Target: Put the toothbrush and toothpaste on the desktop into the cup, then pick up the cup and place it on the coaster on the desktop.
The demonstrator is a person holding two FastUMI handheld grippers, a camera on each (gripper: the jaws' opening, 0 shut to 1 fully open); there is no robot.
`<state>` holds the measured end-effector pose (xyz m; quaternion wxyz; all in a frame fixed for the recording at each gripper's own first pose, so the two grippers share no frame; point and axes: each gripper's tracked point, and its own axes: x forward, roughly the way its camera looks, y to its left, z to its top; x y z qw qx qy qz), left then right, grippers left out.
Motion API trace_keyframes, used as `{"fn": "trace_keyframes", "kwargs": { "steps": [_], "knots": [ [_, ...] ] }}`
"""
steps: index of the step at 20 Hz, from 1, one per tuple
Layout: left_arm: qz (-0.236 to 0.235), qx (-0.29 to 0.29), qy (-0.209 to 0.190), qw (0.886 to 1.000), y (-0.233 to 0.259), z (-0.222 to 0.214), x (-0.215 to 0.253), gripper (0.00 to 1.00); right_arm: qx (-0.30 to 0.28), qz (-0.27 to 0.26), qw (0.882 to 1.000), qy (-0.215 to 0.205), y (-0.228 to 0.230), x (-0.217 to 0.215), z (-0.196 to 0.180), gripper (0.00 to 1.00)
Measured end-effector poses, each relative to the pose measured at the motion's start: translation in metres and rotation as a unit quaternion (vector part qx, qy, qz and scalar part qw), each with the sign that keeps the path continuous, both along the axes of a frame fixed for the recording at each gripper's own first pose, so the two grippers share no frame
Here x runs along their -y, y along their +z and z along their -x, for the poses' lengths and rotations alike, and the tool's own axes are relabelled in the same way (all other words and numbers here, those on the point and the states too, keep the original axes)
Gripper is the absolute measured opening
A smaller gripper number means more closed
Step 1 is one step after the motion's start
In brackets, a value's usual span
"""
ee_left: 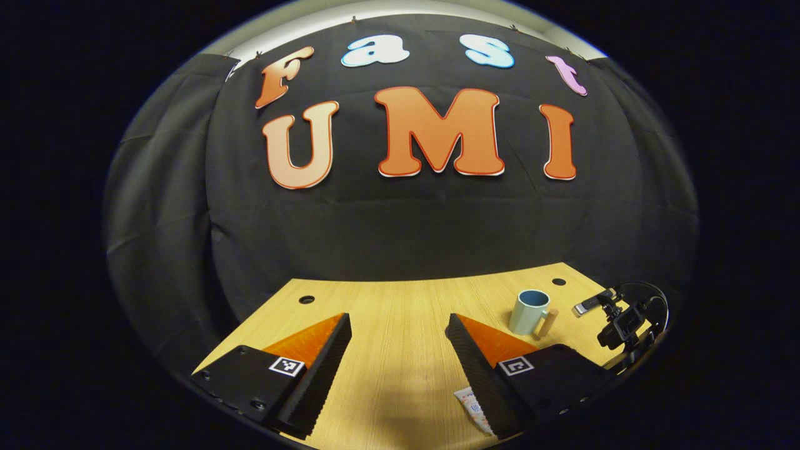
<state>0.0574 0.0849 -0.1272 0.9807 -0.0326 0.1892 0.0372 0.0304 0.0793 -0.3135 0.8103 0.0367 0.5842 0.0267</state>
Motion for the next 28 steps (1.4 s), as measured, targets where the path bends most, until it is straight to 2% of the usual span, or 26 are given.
{"fn": "trace_keyframes", "kwargs": {
  "steps": [4,8,10,12,19,23,24,26,27,28],
  "knots": [
    [0.031,-0.049,-0.029,0.998,-0.024,-0.002,0.026,0.96,0.002,-0.018,1.000,-0.003,0.000,-0.002,-0.001,0.11],
    [0.082,-0.125,-0.071,0.986,-0.058,0.004,0.065,0.97,0.007,-0.061,0.998,-0.016,0.006,-0.010,-0.002,0.06],
    [0.103,-0.183,-0.098,0.973,-0.084,0.016,0.087,0.98,0.021,-0.064,0.998,-0.018,0.012,-0.008,-0.006,0.06],
    [0.121,-0.229,-0.109,0.960,-0.105,0.023,0.101,0.98,0.029,-0.073,0.997,-0.019,0.019,-0.008,-0.006,0.06],
    [0.163,-0.350,-0.091,0.918,-0.153,0.055,0.112,0.96,0.084,-0.079,0.993,-0.006,0.055,0.007,-0.007,0.06],
    [0.171,-0.417,-0.079,0.889,-0.182,0.077,0.115,0.96,0.123,-0.072,0.989,0.025,0.075,0.012,-0.007,0.06],
    [0.165,-0.442,-0.072,0.879,-0.189,0.084,0.111,0.90,0.132,-0.069,0.988,0.031,0.081,0.013,-0.007,0.06],
    [0.161,-0.473,-0.069,0.864,-0.198,0.094,0.105,0.89,0.148,-0.063,0.986,0.038,0.090,0.016,-0.008,0.06],
    [0.159,-0.480,-0.067,0.860,-0.199,0.094,0.102,0.89,0.154,-0.059,0.985,0.042,0.094,0.018,-0.008,0.06],
    [0.158,-0.489,-0.065,0.855,-0.201,0.095,0.099,0.82,0.161,-0.056,0.984,0.046,0.098,0.019,-0.009,0.06]
  ]
}}
